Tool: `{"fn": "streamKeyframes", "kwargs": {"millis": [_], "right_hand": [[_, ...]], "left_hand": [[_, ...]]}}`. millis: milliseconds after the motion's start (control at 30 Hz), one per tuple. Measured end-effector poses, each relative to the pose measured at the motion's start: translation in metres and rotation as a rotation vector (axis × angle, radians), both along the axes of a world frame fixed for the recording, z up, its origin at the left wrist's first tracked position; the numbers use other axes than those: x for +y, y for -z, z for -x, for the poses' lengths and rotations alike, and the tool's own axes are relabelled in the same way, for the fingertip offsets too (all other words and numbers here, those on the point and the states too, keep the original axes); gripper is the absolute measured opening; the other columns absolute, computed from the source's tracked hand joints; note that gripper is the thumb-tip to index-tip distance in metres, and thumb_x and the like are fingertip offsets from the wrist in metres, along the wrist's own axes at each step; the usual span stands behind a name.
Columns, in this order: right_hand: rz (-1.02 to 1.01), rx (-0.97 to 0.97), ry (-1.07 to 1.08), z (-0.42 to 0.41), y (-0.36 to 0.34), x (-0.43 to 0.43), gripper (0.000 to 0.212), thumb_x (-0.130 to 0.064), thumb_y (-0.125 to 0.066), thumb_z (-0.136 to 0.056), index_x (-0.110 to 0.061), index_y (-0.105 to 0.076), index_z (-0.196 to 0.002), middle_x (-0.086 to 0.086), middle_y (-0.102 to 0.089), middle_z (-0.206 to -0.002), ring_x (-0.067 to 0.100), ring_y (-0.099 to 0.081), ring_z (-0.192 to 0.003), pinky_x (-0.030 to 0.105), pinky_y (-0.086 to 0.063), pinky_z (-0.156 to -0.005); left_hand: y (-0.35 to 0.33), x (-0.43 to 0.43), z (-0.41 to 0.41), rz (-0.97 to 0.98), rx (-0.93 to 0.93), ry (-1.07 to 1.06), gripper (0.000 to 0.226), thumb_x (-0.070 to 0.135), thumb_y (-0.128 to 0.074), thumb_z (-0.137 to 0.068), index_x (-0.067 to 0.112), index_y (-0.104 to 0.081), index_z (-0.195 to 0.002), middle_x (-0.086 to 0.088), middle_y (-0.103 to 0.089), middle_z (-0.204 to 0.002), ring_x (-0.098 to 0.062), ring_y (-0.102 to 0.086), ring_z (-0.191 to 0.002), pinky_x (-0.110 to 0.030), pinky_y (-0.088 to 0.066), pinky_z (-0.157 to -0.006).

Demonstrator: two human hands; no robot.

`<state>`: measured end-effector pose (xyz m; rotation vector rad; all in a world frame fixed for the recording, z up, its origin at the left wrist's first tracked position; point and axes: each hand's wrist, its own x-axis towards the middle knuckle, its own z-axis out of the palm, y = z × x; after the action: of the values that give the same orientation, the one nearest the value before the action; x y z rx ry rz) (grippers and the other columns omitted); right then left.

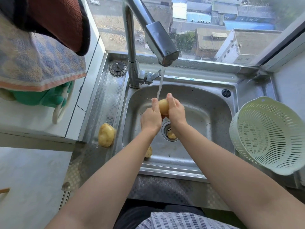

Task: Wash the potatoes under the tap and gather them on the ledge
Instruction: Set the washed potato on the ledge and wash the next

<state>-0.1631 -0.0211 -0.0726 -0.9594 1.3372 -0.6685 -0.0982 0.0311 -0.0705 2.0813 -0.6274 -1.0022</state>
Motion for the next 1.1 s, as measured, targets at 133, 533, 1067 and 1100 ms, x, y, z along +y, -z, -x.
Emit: {"fn": "streamKeyframes", "kwargs": {"millis": [133,533,1067,1100], "right_hand": [[-0.044,0.099,0.017,-0.014,0.000,0.004,0.046,-0.049,-0.034,-0.100,-0.015,-0.059,-0.080,0.012,-0.061,-0.091,0.030,-0.061,-0.089,0.050,-0.052,-0.088],[0.012,0.034,-0.254,-0.012,0.004,0.012,0.040,-0.048,-0.051,-0.094,-0.012,-0.058,-0.109,0.011,-0.061,-0.105,0.035,-0.063,-0.100,0.047,-0.055,-0.083],[-0.125,0.242,-0.581,-0.029,0.008,0.024,0.050,-0.040,-0.025,-0.103,-0.011,-0.059,-0.123,0.014,-0.061,-0.122,0.027,-0.060,-0.104,0.042,-0.052,-0.092],[-0.129,0.208,-0.607,-0.034,0.007,0.027,0.046,-0.038,-0.027,-0.102,-0.013,-0.059,-0.125,0.013,-0.061,-0.122,0.026,-0.061,-0.104,0.041,-0.052,-0.092]], "left_hand": [[-0.001,0.001,-0.004,0.114,0.086,-0.067,0.058,0.064,-0.023,-0.085,0.016,-0.052,-0.098,-0.014,-0.064,-0.096,-0.038,-0.062,-0.095,-0.057,-0.050,-0.089],[0.003,0.012,-0.026,-0.038,0.052,-0.161,0.081,0.059,-0.013,-0.095,0.003,-0.071,-0.087,-0.013,-0.072,-0.073,-0.030,-0.067,-0.081,-0.038,-0.052,-0.084],[0.002,0.059,-0.046,-0.044,-0.147,0.026,0.058,0.054,-0.076,-0.067,0.019,-0.052,-0.106,0.001,-0.064,-0.095,-0.020,-0.063,-0.087,-0.037,-0.054,-0.077],[0.001,0.063,-0.050,-0.056,-0.209,-0.002,0.059,0.048,-0.080,-0.067,0.018,-0.050,-0.108,0.000,-0.062,-0.096,-0.020,-0.062,-0.086,-0.033,-0.051,-0.073]]}}
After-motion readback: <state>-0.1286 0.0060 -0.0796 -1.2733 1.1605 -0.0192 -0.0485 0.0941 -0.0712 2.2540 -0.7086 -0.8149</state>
